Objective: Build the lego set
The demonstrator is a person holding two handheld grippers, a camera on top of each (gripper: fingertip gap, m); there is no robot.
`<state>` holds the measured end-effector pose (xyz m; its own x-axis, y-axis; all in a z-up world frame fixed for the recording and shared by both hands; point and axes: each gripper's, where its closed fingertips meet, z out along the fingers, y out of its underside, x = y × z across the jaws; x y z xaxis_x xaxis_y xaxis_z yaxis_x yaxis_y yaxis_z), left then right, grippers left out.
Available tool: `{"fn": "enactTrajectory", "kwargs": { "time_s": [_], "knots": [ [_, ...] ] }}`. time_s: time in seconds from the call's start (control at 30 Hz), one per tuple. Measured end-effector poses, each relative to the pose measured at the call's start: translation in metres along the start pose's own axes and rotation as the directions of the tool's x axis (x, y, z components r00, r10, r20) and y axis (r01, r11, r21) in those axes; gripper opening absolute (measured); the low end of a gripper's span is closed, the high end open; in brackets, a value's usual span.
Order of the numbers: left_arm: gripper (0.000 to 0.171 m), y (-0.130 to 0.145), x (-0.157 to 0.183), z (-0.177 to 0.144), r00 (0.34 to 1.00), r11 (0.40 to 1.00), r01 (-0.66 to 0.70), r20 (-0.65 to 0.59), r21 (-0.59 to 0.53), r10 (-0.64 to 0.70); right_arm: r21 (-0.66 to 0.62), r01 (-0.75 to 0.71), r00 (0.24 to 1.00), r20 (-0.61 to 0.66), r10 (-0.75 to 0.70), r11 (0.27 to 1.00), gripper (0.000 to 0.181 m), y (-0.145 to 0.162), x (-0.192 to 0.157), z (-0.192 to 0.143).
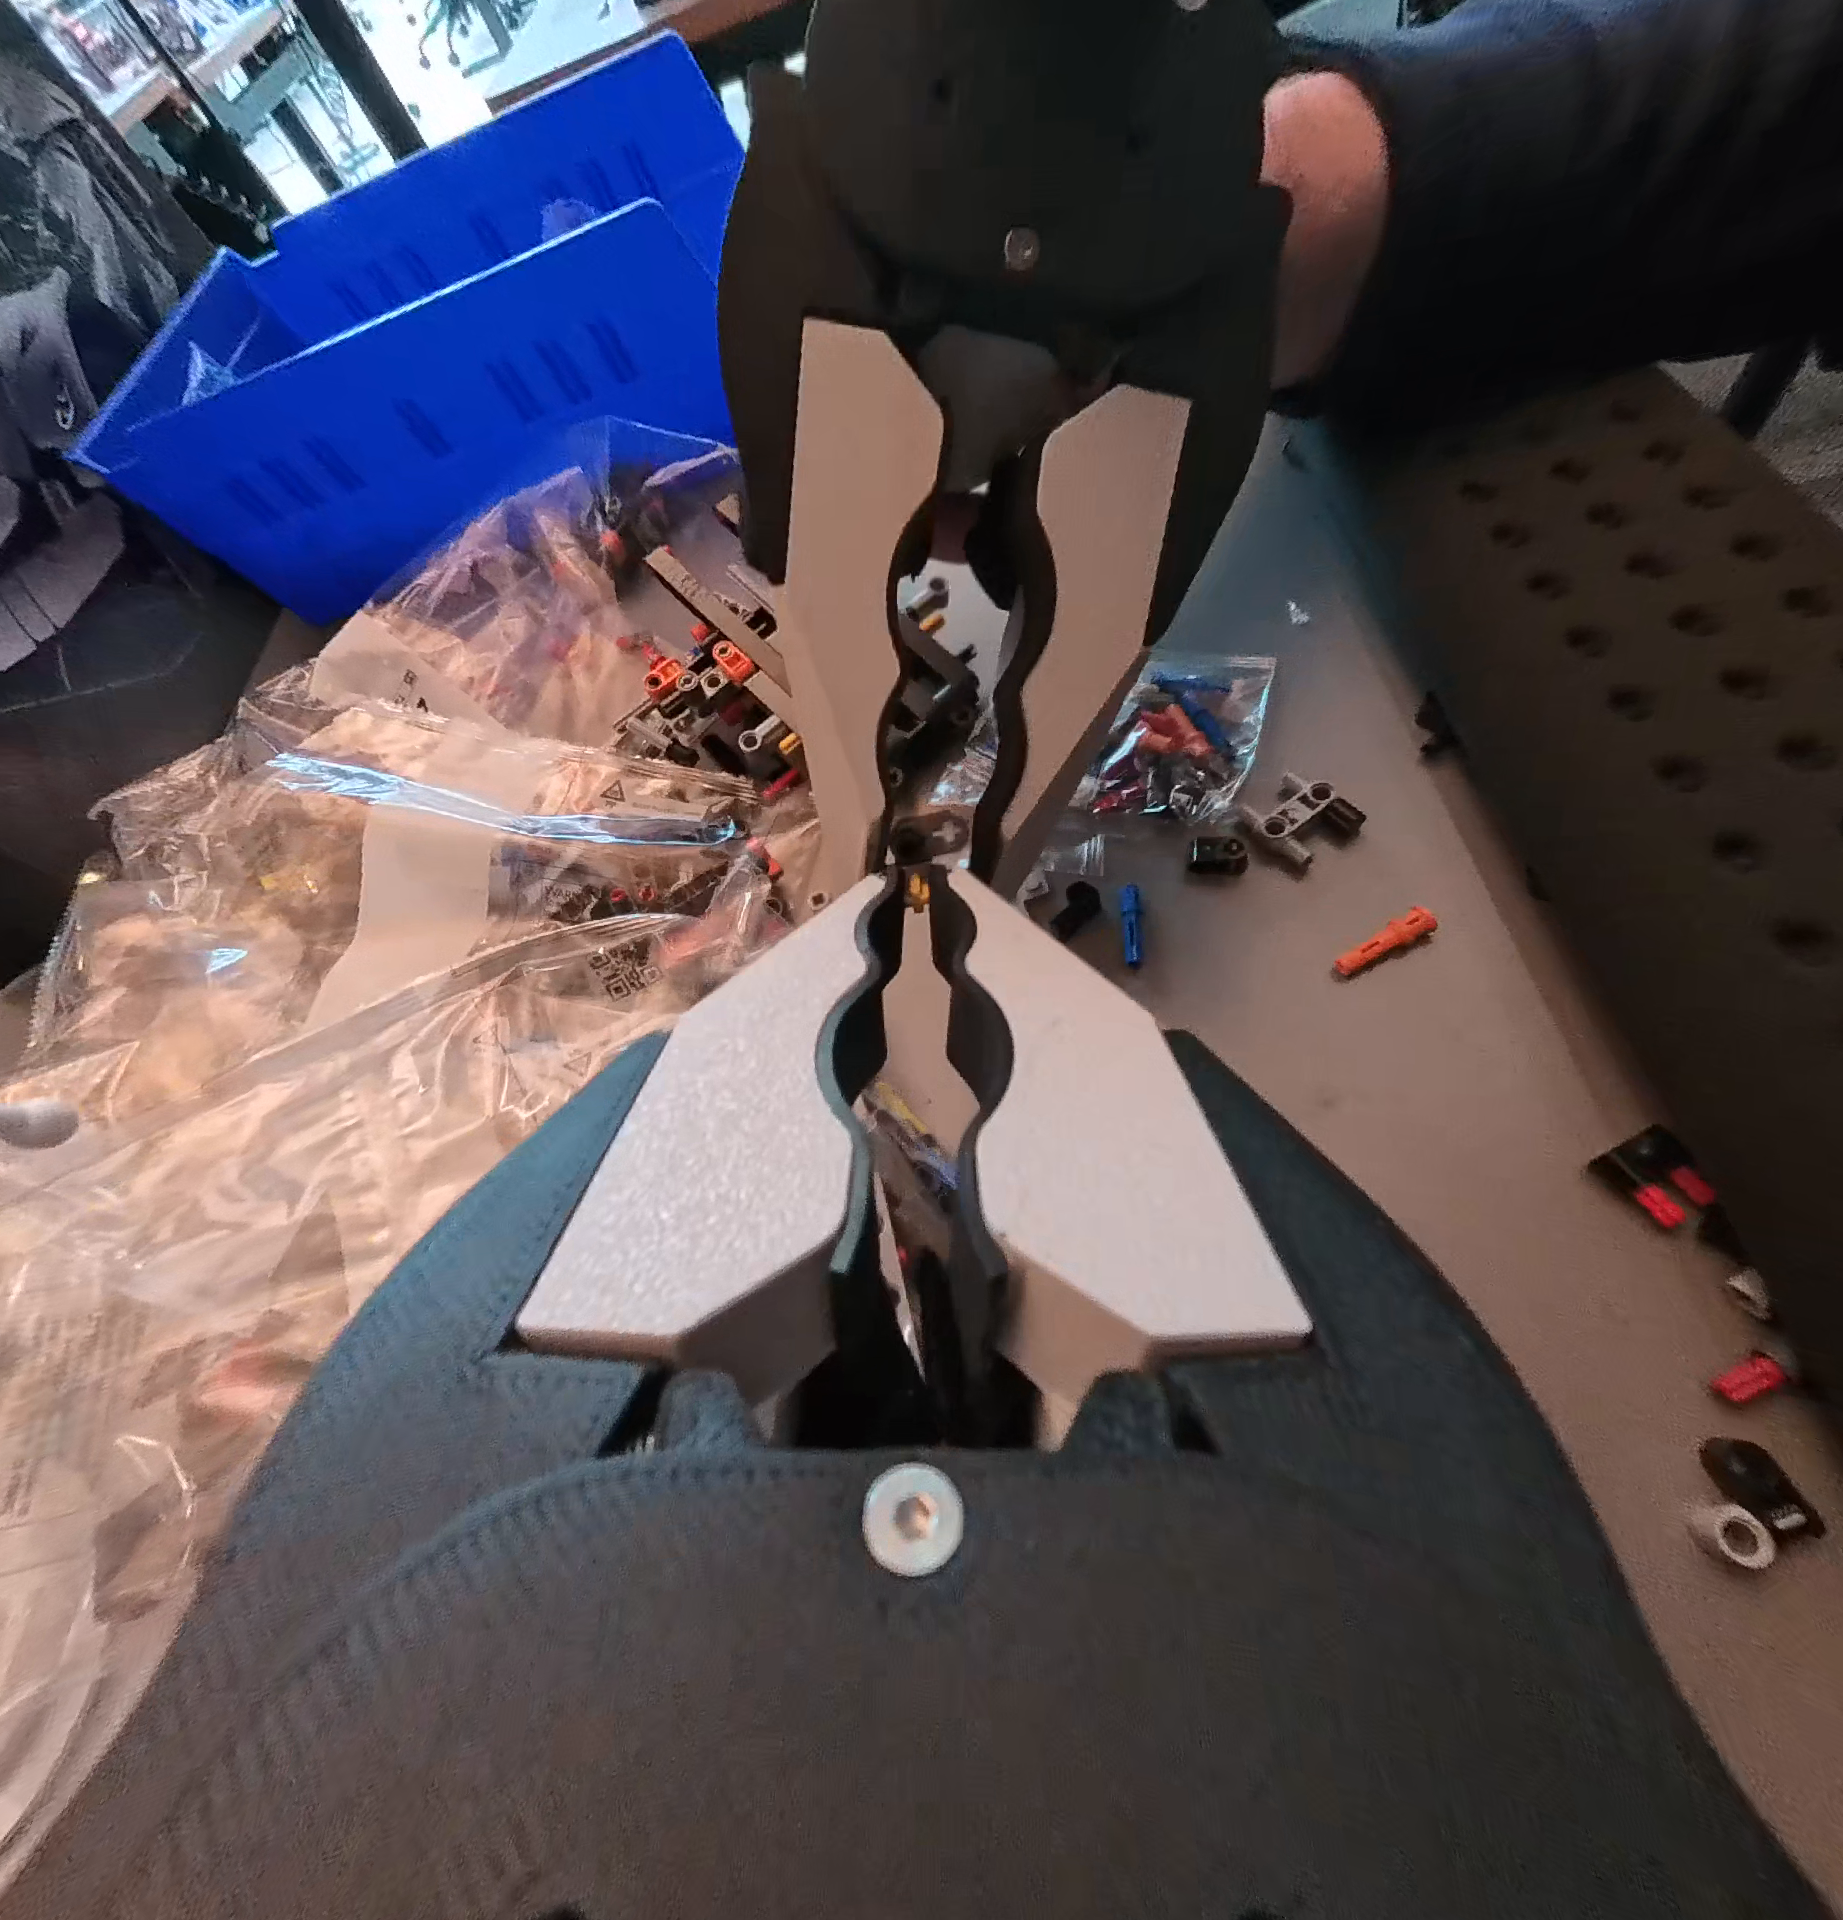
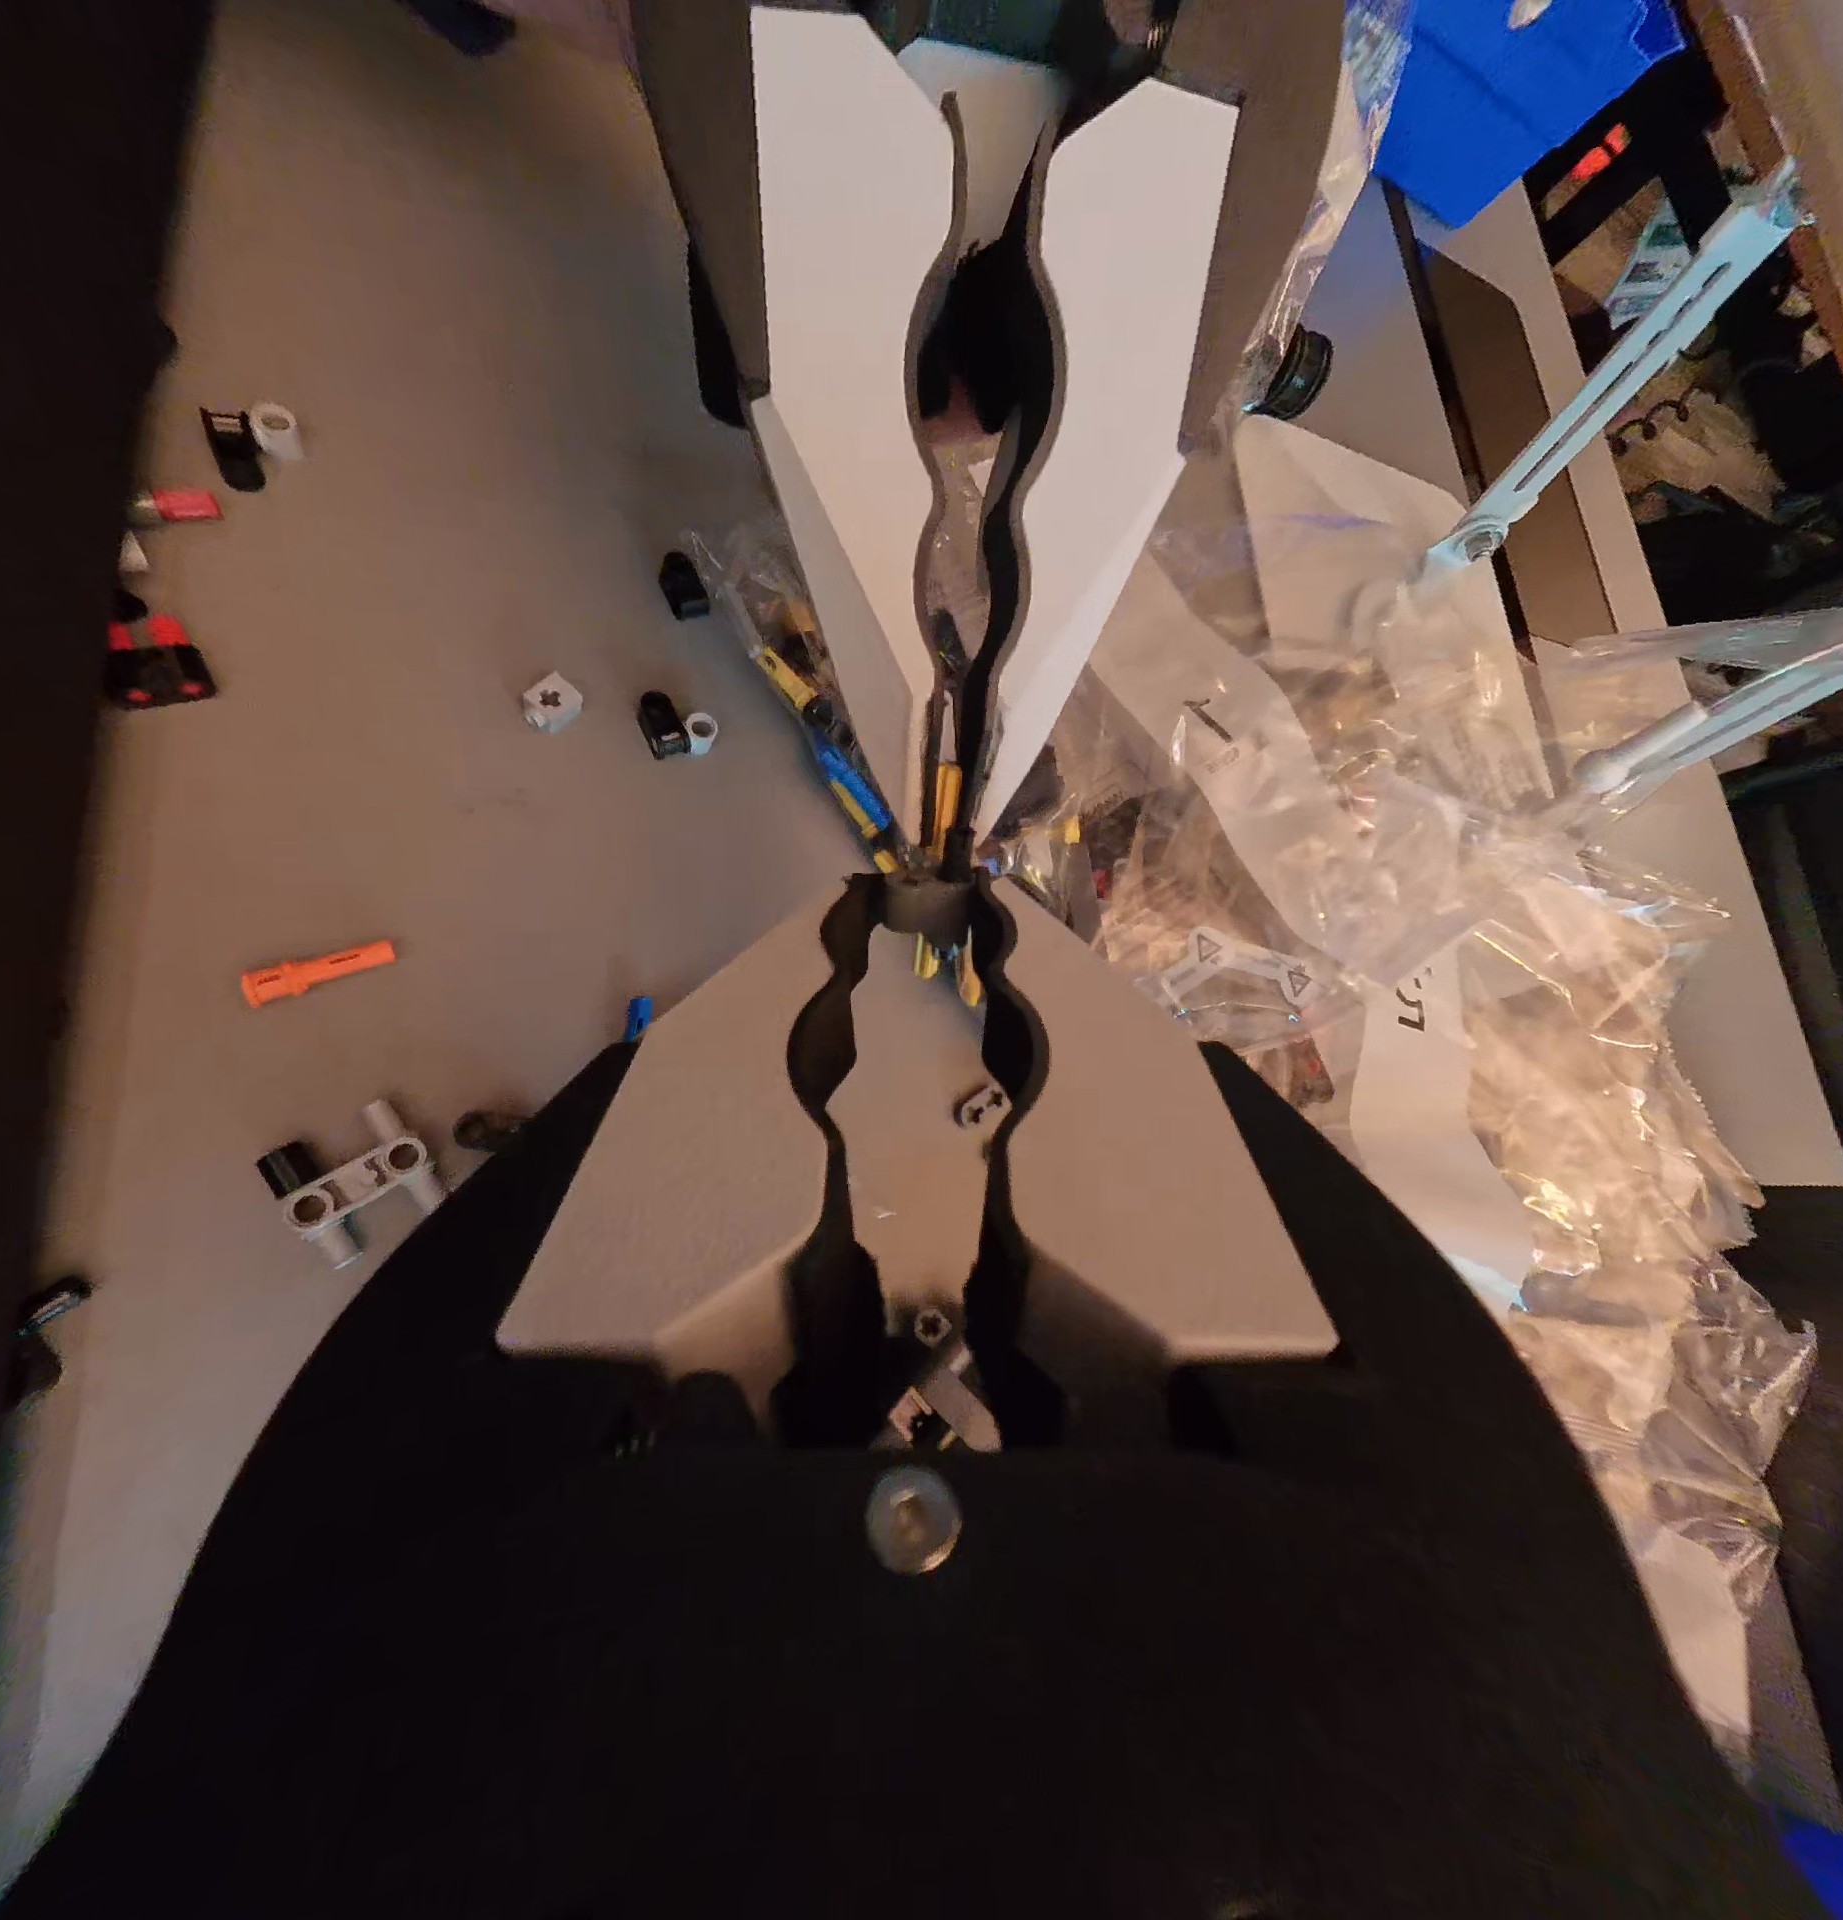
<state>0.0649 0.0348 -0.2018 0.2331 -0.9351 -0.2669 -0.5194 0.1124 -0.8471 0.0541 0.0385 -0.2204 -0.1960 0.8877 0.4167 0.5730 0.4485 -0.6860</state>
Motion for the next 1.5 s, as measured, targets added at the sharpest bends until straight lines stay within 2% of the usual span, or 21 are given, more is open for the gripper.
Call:
{"fn": "enactTrajectory", "kwargs": {
  "time_s": [0.13,0.2,0.27,0.73,1.1,1.3,1.5],
  "knots": [
    [0.003,-0.010,0.000,-0.006,0.999,0.996,0.031,-0.027,0.080,-0.029,-0.003,-0.051,0.999,0.011,0.051,0.999,0.019,0.003,0.002,0.000],
    [0.003,-0.012,0.002,-0.008,0.998,0.994,0.036,-0.046,0.103,-0.032,0.018,-0.030,1.000,0.005,0.030,0.999,0.005,-0.002,0.002,-0.004],
    [0.003,-0.012,0.002,-0.008,0.998,0.992,0.038,-0.051,0.117,-0.032,0.006,-0.015,1.000,-0.002,0.015,1.000,0.004,-0.002,0.002,-0.005],
    [0.003,-0.003,0.004,-0.005,0.998,0.995,0.025,-0.060,0.094,-0.020,-0.054,0.026,0.999,-0.027,-0.028,0.998,0.003,0.002,0.002,-0.005],
    [0.003,-0.001,0.003,-0.004,0.999,0.996,0.012,-0.050,0.083,-0.008,-0.034,0.027,0.999,-0.031,-0.028,0.999,0.003,0.000,0.003,-0.006],
    [0.003,-0.001,-0.003,-0.006,1.000,0.996,0.014,-0.023,0.084,-0.012,-0.004,0.005,1.000,-0.012,-0.005,1.000,0.020,-0.004,0.001,-0.006],
    [0.003,-0.002,-0.003,-0.005,1.000,0.997,0.003,-0.014,0.079,-0.002,-0.002,-0.029,0.999,-0.014,0.029,1.000,0.022,-0.004,0.003,-0.005]
  ]
}}
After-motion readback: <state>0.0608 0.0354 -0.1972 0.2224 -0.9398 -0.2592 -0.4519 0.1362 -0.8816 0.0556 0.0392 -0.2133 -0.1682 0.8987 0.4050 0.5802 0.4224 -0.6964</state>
